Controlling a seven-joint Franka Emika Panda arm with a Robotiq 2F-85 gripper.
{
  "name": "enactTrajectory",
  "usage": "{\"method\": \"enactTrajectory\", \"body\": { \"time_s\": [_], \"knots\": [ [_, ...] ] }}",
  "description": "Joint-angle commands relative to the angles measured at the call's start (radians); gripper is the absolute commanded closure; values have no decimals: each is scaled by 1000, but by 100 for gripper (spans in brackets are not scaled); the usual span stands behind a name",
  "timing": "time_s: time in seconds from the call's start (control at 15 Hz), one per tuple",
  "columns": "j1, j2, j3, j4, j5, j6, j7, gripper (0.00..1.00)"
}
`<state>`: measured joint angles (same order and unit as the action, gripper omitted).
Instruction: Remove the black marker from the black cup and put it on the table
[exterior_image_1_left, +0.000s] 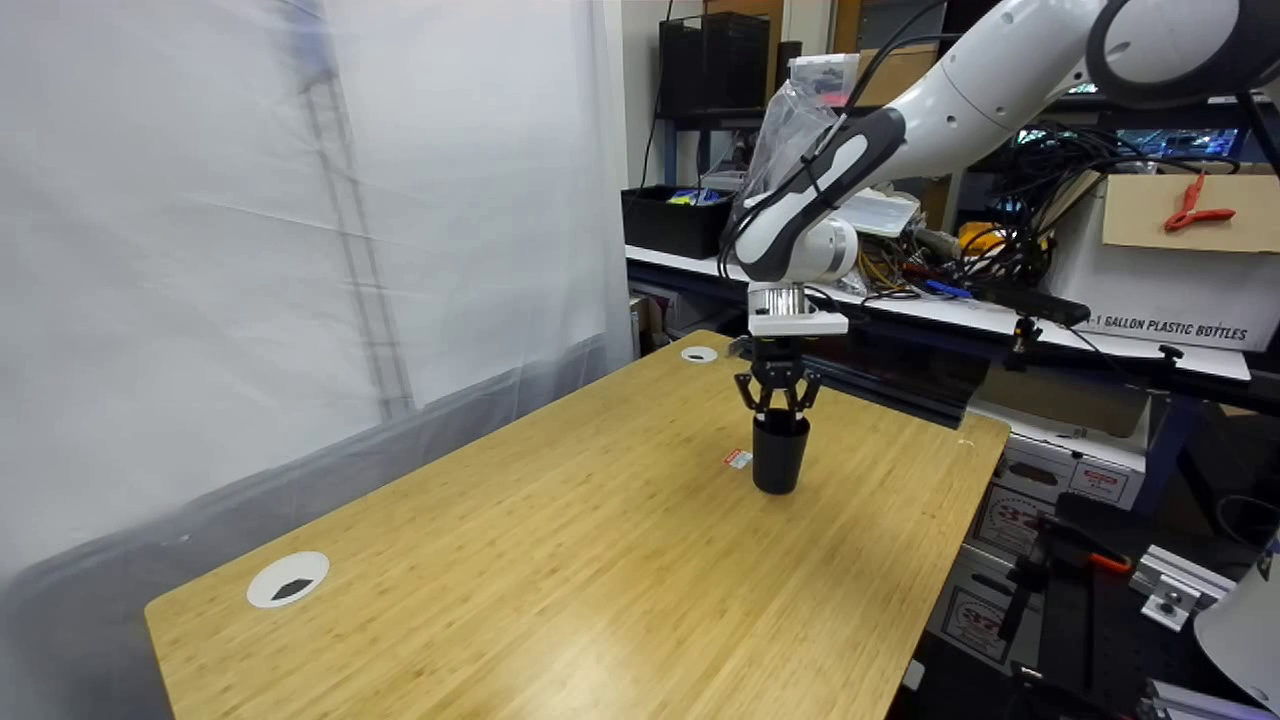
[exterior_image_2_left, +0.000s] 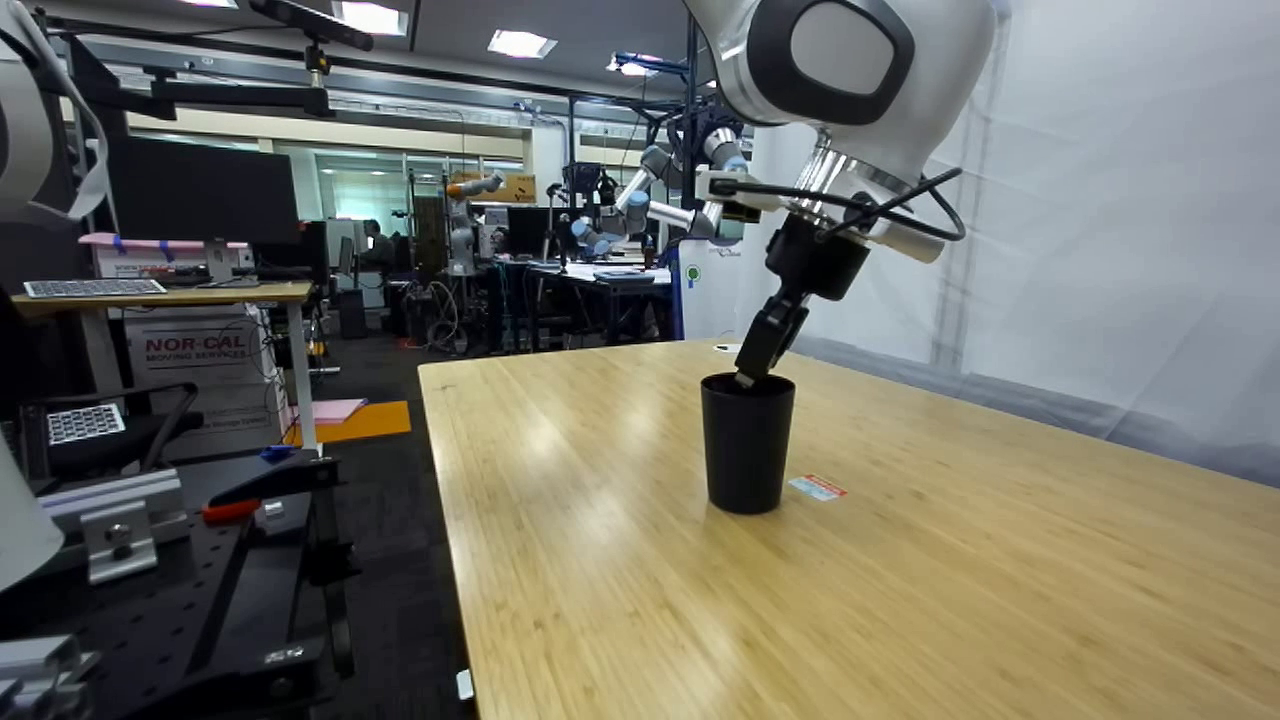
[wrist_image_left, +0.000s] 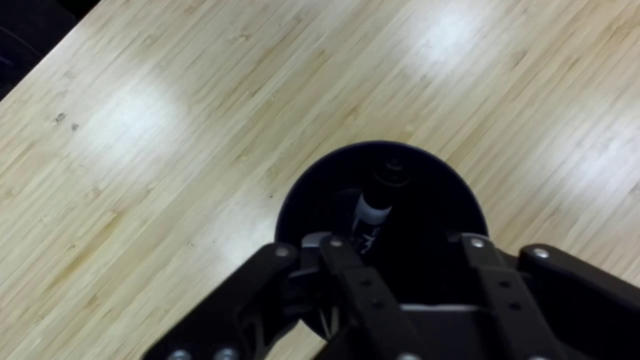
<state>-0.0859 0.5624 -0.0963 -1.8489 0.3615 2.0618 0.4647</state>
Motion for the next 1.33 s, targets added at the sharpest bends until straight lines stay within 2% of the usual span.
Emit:
{"method": "enactTrajectory", "body": {
  "time_s": [0.0,0.13,0.27,0.4,0.53,0.6,0.73,0.8,0.93,1.0,1.07,1.27],
  "knots": [
    [-18,25,11,42,25,-49,-23,38],
    [-19,33,12,49,27,-56,-25,38],
    [-20,39,12,60,29,-69,-26,62],
    [-20,44,13,64,29,-73,-27,68],
    [-20,48,13,67,29,-75,-27,69],
    [-20,49,13,68,29,-76,-27,66],
    [-20,53,13,72,29,-77,-27,65],
    [-20,55,13,74,28,-77,-27,87],
    [-20,59,12,79,27,-78,-27,91],
    [-20,58,12,78,27,-77,-27,98],
    [-19,56,11,79,26,-77,-26,100],
    [-17,53,8,82,20,-76,-21,96]
  ]
}}
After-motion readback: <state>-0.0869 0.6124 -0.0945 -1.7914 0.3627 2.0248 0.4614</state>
